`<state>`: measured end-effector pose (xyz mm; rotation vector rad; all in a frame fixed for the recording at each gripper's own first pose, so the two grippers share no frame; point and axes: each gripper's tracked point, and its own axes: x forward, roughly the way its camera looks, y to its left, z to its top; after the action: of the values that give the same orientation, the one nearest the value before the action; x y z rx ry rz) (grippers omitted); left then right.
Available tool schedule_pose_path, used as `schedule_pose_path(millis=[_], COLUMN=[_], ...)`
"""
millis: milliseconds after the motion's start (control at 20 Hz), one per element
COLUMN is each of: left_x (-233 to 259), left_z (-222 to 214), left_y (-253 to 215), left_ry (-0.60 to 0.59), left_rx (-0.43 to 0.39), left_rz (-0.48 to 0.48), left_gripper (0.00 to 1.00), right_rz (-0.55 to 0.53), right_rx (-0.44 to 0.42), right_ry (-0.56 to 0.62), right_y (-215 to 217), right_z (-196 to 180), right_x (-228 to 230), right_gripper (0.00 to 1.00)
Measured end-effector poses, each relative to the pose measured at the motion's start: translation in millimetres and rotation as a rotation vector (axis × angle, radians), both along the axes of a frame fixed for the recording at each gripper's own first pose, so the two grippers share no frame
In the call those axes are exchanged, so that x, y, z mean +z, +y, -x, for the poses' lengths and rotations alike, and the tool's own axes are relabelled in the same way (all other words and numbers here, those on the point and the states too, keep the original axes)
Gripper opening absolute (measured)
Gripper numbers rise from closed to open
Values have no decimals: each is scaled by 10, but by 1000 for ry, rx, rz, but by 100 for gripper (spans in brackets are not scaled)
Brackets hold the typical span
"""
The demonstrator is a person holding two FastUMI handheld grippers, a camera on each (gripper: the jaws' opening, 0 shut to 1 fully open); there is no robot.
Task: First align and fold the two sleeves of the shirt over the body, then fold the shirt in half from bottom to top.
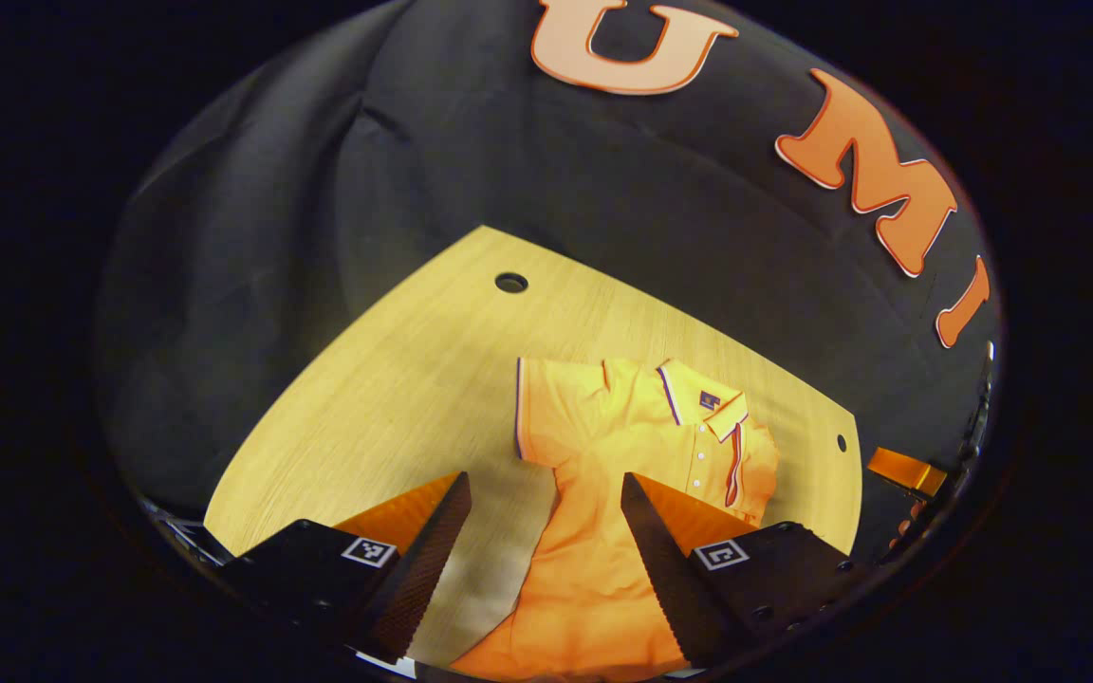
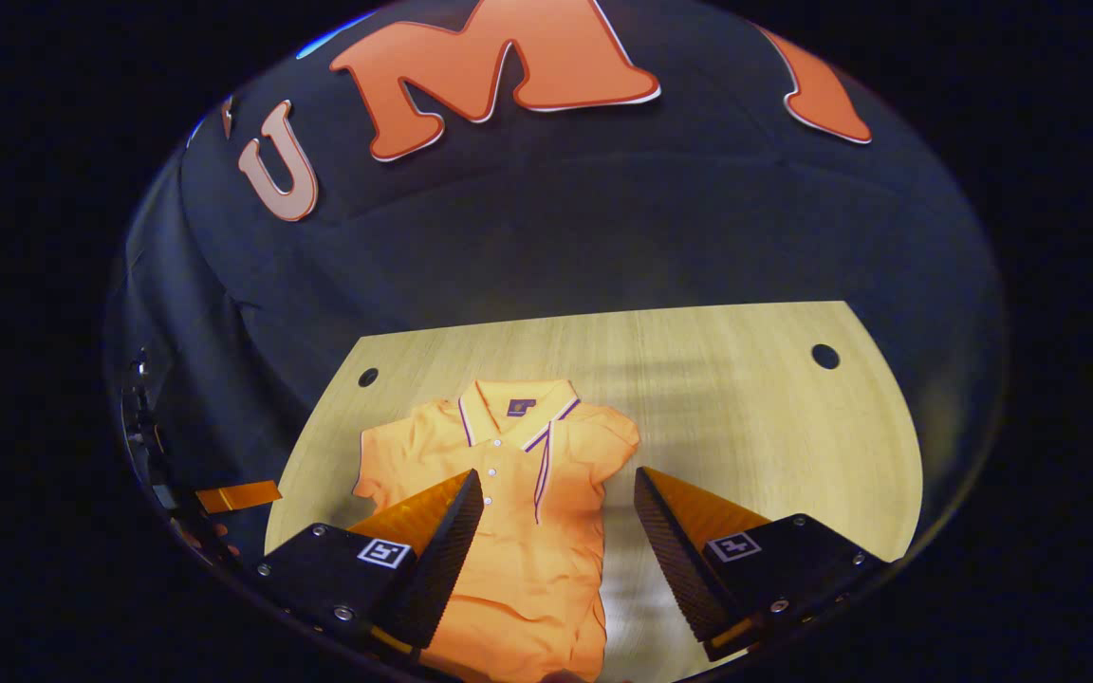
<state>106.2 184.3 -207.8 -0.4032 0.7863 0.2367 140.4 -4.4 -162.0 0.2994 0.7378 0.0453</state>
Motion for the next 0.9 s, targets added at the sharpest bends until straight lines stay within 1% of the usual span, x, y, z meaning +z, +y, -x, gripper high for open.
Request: schedule_pose_path(millis=[150, 300, 500, 550, 650, 700, 800, 900], left_x=[-288, -512, -836, -901, -1043, -1115, -1198, -1252], left_z=[-344, -626, -921, -1021, -1152, -1167, -1237, -1334], left_y=[78, 83, 94, 116, 198, 233, 304, 346], left_ry=[81, 170, 288, 299, 339, 380, 424, 429], left_rx=[-81, -133, -171, -179, -187, -196, -200, -209], left_rz=[-14, 11, 32, 27, -1, -18, -50, -82], left_gripper=[98, 98, 99, 97, 97, 97, 97, 96], right_rz=[30, 56, 57, 56, 69, 79, 99, 112], right_rx=[-101, -177, -241, -252, -268, -274, -281, -300], right_ry=[-37, -71, -105, -107, -106, -102, -100, -103], right_y=[-78, -78, 20, 43, 46, 57, 41, 0], right_z=[261, 508, 843, 918, 1079, 1144, 1260, 1347], right_x=[163, 278, 425, 442, 463, 465, 476, 496], right_gripper=[98, 98, 98, 98, 98, 98, 99, 99])
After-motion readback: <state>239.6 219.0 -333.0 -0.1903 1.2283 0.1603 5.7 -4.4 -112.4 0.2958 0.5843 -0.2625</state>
